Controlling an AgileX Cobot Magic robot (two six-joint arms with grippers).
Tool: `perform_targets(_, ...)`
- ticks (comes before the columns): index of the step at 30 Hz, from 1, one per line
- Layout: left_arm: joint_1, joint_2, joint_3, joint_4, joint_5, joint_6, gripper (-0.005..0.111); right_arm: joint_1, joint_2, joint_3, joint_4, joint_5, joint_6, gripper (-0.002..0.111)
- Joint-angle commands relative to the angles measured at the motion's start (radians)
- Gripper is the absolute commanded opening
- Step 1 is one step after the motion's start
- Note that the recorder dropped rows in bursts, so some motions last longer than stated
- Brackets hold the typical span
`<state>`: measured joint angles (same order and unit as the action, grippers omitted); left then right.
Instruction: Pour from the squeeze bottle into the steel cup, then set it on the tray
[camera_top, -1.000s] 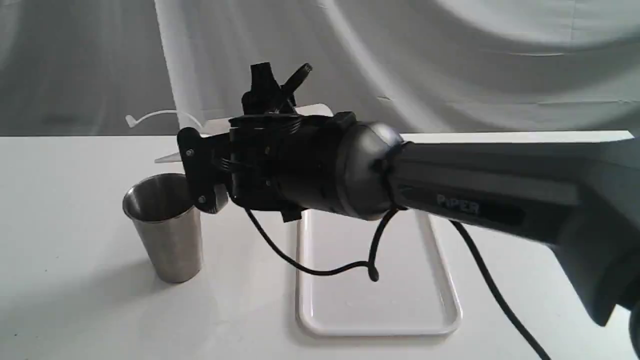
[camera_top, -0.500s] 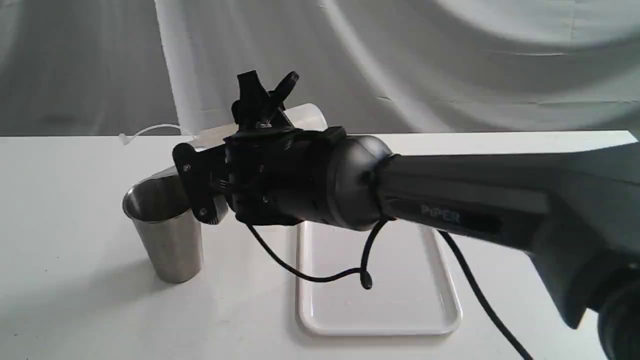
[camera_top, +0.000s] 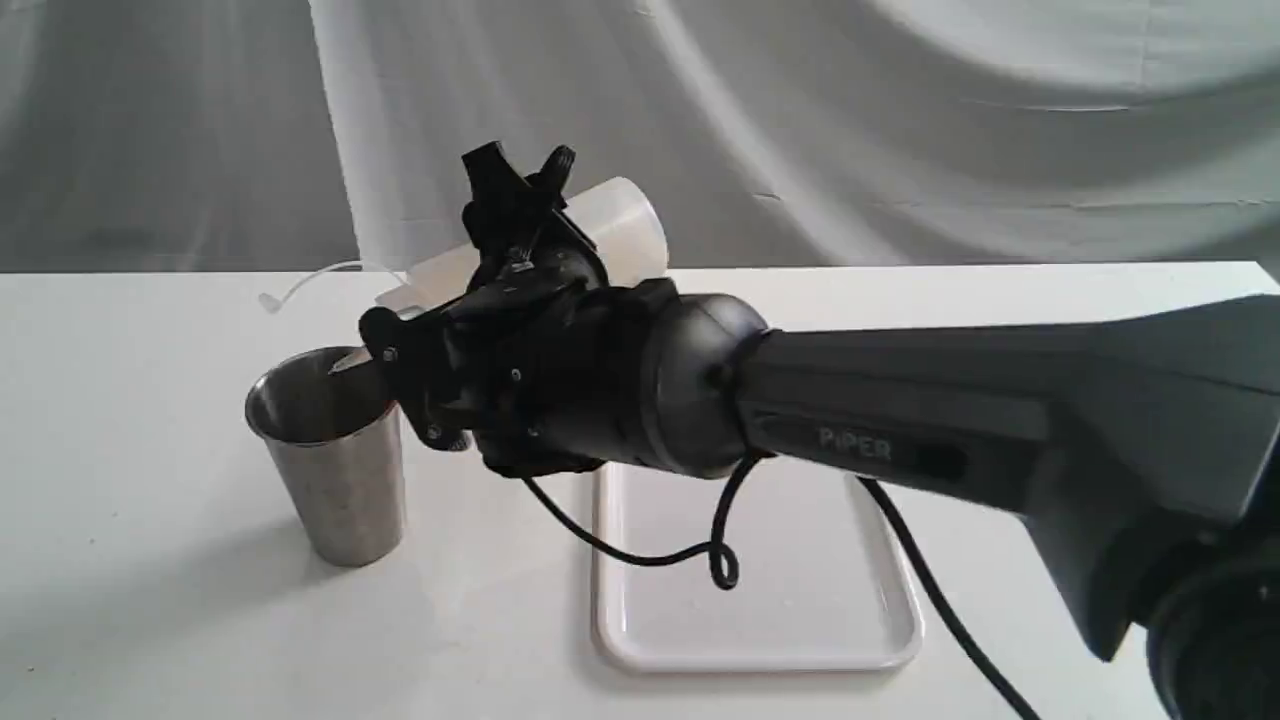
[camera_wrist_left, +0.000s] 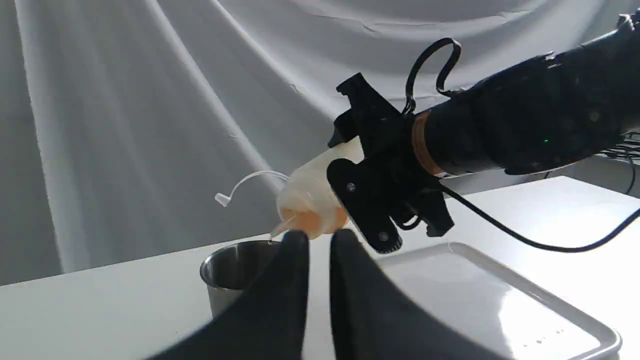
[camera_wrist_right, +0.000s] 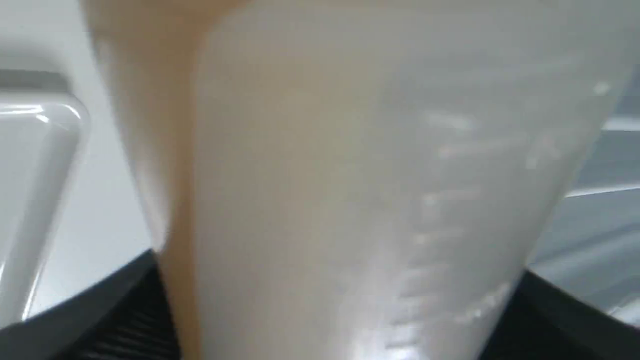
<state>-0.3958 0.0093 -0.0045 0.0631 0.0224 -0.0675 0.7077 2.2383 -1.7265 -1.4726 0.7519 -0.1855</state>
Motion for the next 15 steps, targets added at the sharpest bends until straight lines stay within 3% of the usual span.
perform_targets(1,0.002,0.007,0.004,0.004,-0.01,-0.001,0.008,-0.001,-0.01,-0.008,-0.084,0.027,-0.001,0.0)
perform_targets(15,0.002,0.007,0.004,0.004,-0.01,-0.001,0.008,-0.001,0.0,-0.008,-0.264,0.049,0.001,0.0)
